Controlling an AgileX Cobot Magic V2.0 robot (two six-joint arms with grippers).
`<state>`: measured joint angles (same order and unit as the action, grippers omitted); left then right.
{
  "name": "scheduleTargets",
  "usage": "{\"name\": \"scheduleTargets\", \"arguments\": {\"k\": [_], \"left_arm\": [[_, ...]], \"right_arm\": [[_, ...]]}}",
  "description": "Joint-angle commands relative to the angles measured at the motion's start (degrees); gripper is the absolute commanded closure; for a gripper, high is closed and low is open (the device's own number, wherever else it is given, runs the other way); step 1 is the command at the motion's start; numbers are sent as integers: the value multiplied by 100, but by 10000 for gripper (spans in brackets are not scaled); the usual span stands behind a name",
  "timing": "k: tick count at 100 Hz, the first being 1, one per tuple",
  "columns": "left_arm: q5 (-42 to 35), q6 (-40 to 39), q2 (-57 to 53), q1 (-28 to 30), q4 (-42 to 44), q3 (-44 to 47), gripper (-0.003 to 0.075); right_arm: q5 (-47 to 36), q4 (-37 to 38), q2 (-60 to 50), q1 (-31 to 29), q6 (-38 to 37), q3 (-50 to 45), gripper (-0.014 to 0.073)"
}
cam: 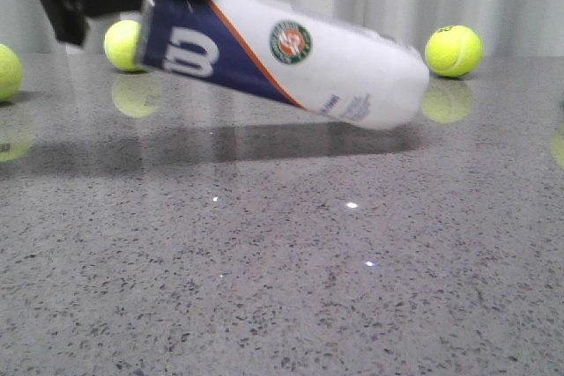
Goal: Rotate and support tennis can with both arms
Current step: 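Lift the can with the left gripper and rotate it upright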
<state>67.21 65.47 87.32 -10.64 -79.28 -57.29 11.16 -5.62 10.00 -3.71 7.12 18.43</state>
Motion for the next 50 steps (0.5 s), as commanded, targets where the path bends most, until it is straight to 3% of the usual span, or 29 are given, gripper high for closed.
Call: {"name": "scheduleTargets", "arguments": {"k": [1,31,50], "left_arm": [[357,-114,-841,155,149,-140,741],[74,-1268,-3063,959,2731,-225,741],[-45,-2144,-3887,997,4172,-519,741]], "right_arm": [[-495,29,74,-31,-1,153,662],[-489,29,74,-31,-1,153,662],[-489,29,74,-31,-1,153,662]]}}
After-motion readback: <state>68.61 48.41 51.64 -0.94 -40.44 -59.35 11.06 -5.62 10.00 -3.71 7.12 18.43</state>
